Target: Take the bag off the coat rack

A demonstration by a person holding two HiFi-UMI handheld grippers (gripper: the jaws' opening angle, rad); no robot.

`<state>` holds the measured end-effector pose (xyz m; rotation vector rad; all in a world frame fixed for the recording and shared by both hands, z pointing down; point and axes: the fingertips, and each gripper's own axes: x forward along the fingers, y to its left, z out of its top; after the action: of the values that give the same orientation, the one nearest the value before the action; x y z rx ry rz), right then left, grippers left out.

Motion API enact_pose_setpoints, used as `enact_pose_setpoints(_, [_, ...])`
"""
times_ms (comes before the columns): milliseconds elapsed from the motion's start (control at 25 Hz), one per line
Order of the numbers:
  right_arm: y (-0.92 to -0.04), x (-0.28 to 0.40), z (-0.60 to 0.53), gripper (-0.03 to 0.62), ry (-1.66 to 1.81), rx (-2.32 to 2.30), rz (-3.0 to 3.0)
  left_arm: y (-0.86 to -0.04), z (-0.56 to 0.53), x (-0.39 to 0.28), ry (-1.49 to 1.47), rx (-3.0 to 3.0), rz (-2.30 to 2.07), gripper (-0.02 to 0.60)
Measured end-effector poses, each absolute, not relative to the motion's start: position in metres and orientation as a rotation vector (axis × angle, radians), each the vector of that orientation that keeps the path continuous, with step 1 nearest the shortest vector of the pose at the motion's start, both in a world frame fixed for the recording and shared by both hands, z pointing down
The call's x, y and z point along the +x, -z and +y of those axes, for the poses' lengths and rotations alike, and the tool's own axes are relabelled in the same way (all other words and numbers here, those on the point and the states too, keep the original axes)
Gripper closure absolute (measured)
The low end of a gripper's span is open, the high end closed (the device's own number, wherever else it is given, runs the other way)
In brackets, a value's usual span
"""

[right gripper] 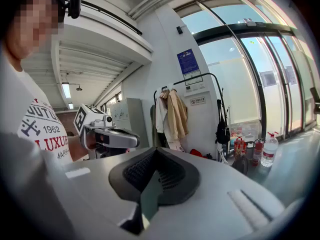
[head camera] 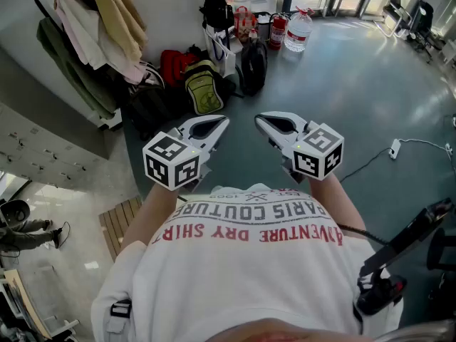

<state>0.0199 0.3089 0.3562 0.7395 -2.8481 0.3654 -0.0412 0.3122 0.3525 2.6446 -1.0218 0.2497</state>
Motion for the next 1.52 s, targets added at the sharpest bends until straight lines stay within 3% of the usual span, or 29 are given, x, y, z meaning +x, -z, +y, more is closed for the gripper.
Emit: enact_pose_setpoints(1520, [-0.370,0.050,0.318,0.592,-0.429,0.786,-2.858,-0.374,0.323,-0.007,-0.261,2.617,-0.927,0.580])
